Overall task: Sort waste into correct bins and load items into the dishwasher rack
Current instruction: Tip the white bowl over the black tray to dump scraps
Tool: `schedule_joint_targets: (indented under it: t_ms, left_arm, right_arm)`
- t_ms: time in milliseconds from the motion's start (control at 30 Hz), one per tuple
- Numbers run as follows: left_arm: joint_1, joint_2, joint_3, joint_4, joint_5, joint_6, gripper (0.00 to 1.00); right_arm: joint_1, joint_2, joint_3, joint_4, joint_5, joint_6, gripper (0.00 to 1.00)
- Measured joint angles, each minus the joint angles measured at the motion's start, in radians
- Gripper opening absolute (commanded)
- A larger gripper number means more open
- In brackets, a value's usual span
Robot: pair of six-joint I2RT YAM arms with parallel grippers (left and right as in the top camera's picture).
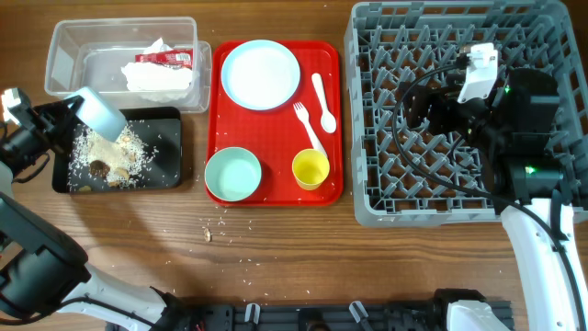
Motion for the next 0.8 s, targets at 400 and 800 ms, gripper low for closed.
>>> schedule_joint_targets:
  t_ms: [400,800]
  left_arm:
    - [0.000,0.000,0.000,0.008,-0.084,-0.103,0.04]
    - [-0.040,0.000,-0.003,0.026,-0.011,-0.072,0.04]
  right_arm:
    - [0.000,0.000,0.000,0.007,0.000,0.022,1.00]
    - [0.000,0.000,0.000,0.008,0.000,0.026,1.00]
